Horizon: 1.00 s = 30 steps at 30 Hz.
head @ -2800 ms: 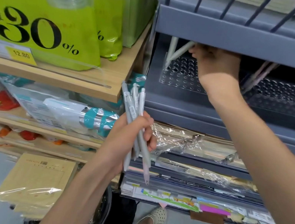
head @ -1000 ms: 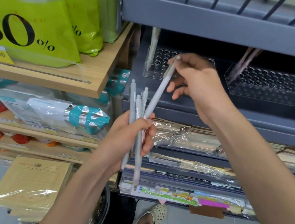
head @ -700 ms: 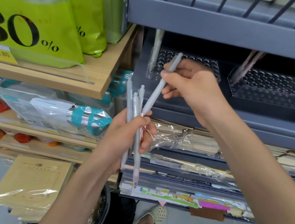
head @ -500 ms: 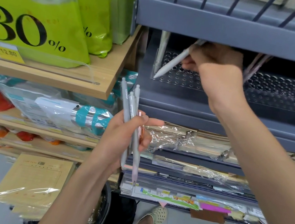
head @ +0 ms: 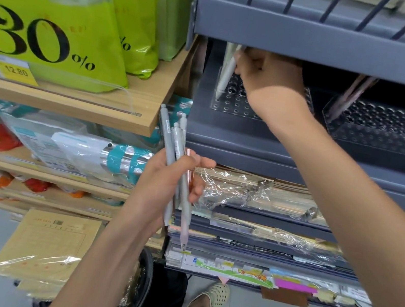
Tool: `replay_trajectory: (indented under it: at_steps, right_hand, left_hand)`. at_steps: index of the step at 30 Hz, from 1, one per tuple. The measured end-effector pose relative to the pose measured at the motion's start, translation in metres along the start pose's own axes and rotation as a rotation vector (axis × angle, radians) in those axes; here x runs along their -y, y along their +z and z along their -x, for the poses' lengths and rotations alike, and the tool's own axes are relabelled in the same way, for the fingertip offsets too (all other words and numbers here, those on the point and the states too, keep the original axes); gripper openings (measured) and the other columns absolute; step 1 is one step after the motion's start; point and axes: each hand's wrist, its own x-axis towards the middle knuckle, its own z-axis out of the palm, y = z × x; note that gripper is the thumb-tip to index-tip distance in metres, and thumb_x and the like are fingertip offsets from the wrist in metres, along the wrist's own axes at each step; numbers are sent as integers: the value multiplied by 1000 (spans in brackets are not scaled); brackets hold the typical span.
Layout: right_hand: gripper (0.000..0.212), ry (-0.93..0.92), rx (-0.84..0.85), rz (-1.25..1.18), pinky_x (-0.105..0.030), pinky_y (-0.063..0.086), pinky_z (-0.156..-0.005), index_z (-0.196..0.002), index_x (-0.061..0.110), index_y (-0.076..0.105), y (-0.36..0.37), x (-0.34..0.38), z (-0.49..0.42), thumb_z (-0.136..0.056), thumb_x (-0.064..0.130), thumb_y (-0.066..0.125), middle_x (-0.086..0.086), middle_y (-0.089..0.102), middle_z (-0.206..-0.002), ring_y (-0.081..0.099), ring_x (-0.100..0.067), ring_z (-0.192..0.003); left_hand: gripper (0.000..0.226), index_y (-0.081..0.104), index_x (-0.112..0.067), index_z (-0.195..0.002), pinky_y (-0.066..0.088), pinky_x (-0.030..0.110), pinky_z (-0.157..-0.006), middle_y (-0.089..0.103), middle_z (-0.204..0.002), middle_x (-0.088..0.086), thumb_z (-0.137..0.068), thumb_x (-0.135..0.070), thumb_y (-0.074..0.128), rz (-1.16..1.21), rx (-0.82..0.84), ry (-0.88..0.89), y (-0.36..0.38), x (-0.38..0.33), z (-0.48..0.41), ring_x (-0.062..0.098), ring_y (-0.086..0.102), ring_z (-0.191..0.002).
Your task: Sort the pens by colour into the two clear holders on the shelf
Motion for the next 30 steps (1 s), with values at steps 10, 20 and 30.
replay_trajectory:
  at_steps: [10, 20, 30]
  right_hand:
    - [42, 44, 80, 46, -35, 49, -90, -104, 14, 69, -3, 5, -3, -100, 46, 42, -3, 72, -104, 64, -23, -98]
    - [40, 40, 170, 75, -32, 49, -90, -103, 14, 70, -3, 9, -3, -100, 45, 45, -6, 72, -104, 65, -23, -98]
    - [38, 95, 159, 93, -28, 47, -85, -113, 19, 65, -1, 9, -8, -100, 46, 41, 1, 69, -111, 64, -21, -100]
  left_hand:
    - [11, 56, -8, -86, 49, 26, -46, 58, -56, 9, -94, -11, 62, 22, -62, -31, 5, -2, 3, 20, 56, -47]
    - [28, 56, -4, -101, 57, 25, -52, 72, -77, 11, -80, -16, 70, 128, -42, -45, 6, -1, 8, 25, 73, -65]
    - [30, 56, -4, -101, 57, 26, -51, 74, -82, 13, -78, -17, 71, 140, -35, -46, 5, -4, 17, 22, 71, -60]
